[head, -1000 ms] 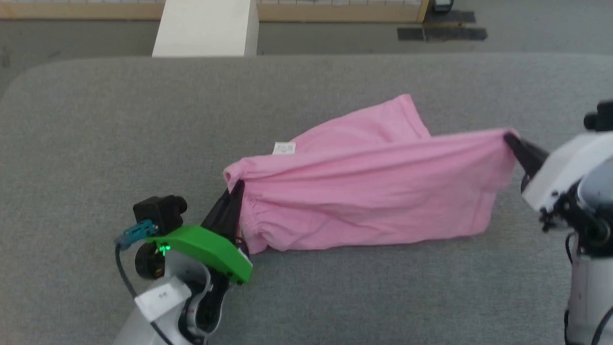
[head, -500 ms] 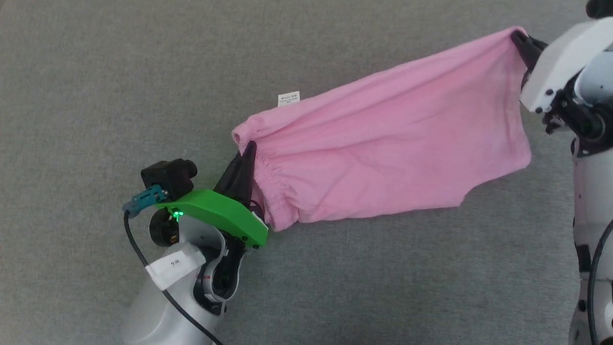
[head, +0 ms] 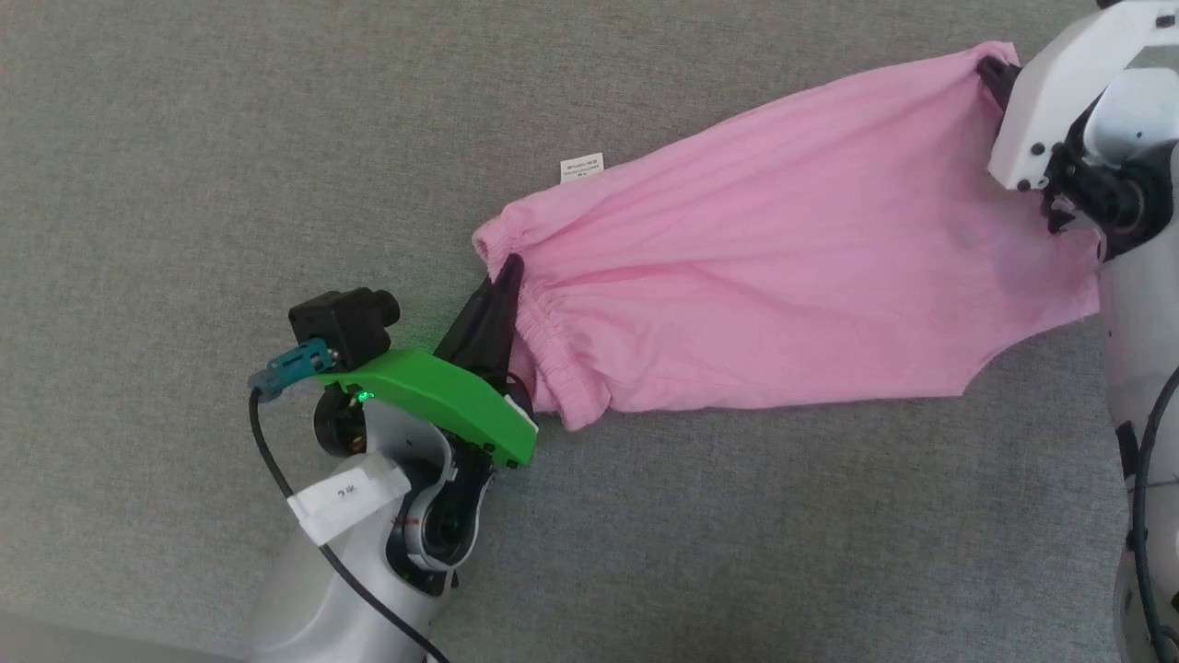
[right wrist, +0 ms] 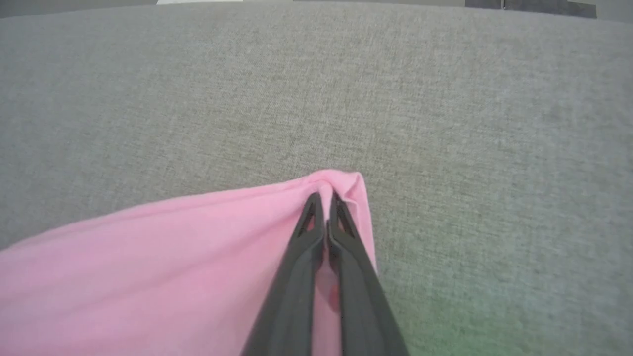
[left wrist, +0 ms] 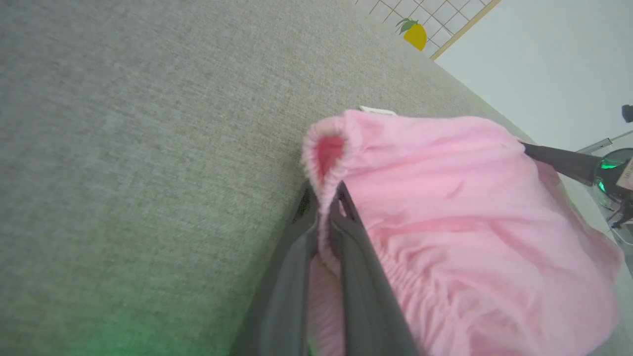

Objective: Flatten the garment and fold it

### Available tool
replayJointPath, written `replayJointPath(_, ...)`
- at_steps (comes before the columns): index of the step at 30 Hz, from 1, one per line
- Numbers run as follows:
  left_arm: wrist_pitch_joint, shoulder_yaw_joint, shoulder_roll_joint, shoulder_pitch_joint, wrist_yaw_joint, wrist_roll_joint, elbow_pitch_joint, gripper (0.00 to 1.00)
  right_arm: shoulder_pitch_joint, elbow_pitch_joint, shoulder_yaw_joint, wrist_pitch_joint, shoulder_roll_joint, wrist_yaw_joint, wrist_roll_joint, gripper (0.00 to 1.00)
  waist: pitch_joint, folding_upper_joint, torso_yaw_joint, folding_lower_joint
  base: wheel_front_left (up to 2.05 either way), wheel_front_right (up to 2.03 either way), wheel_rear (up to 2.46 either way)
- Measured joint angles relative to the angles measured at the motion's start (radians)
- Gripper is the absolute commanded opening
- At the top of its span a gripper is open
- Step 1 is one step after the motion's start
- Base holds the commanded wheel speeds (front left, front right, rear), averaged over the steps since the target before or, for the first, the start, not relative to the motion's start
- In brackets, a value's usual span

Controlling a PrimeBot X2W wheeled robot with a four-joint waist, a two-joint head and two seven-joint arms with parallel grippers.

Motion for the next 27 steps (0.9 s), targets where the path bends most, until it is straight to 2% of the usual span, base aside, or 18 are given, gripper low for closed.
replayJointPath(1,0.002,0.001,-0.001,-0.001,0.0,-0.006,0.001,0.0,-0.006,0.01,-0.002,-0.001,0.0,0.0,0.0,0.0,-0.002,0.0,0.001,0.0001,0.0,0.0,0.0)
replayJointPath(2,0.003,0.0,-0.002,-0.001,0.0,-0.007,0.001,0.44,-0.008,0.019,-0.004,-0.009,0.0,0.0,0.0,0.67,-0.006,0.0,0.002,0.0001,0.0,0.0,0.0)
replayJointPath(3,0.003,0.0,-0.002,-0.001,0.0,-0.008,0.002,1.0,-0.008,0.026,-0.004,-0.016,0.001,0.0,0.0,1.0,-0.01,0.0,0.002,0.0,0.0,0.0,0.0)
replayJointPath(7,0.008,0.004,0.002,0.005,0.0,-0.013,0.005,1.0,-0.005,0.047,-0.001,-0.058,0.003,0.0,0.009,1.0,-0.044,0.0,0.001,0.0001,0.0,0.0,0.0)
replayJointPath(11,-0.013,0.017,0.032,0.03,0.024,-0.001,-0.01,1.0,0.015,0.035,-0.003,-0.128,-0.007,0.0,0.045,1.0,-0.102,0.0,-0.004,0.0,0.0,0.0,0.0)
replayJointPath(15,-0.074,-0.006,0.11,0.058,0.08,0.139,-0.046,1.0,0.093,0.005,0.022,-0.156,-0.044,0.0,0.044,1.0,-0.168,0.0,-0.008,0.0,0.0,0.0,0.0)
replayJointPath(19,-0.112,-0.066,0.159,0.088,0.123,0.274,-0.07,1.0,0.2,-0.008,0.068,-0.072,-0.08,0.0,0.016,1.0,-0.23,0.0,-0.013,0.0,0.0,0.0,0.0)
replayJointPath(27,-0.12,-0.106,0.141,0.131,0.147,0.299,-0.085,1.0,0.302,-0.044,0.118,0.12,-0.095,0.0,-0.007,1.0,-0.27,0.0,-0.002,0.0,0.0,0.0,0.0)
